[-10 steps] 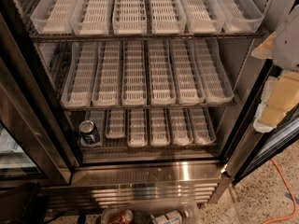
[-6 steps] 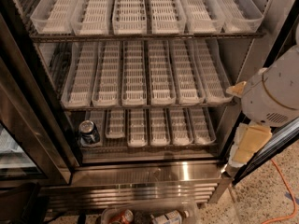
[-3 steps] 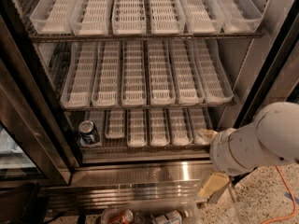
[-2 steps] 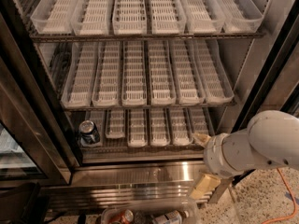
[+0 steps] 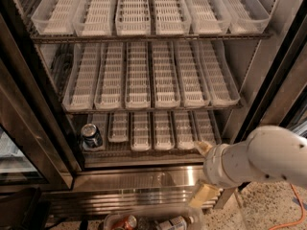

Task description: Pick pepsi can from bottom shelf of fridge

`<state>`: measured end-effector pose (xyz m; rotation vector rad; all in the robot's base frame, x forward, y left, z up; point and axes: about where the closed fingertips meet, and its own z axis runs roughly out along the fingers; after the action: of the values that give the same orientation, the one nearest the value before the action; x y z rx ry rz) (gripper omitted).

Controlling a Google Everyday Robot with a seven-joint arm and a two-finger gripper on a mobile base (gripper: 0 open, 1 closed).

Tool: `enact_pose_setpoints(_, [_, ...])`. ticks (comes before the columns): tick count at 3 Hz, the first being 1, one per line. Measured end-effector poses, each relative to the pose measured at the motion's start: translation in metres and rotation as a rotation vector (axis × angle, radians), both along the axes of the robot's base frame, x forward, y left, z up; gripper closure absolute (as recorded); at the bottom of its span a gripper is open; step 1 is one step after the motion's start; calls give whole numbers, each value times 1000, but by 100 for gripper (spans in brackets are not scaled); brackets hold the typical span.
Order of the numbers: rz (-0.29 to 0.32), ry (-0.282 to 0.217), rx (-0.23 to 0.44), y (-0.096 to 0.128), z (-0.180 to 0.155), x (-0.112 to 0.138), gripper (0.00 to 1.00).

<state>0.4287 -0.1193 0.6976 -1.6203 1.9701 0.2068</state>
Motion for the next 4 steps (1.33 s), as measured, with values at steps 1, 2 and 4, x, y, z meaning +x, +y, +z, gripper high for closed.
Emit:
enact_pose_setpoints(1, [10,-44,60,32,-39,11,0])
enact_pose_setpoints(2, [32,-107,155,69,-72,36,0])
enact_pose_setpoints(4, [16,-123,198,76,-76,34,0])
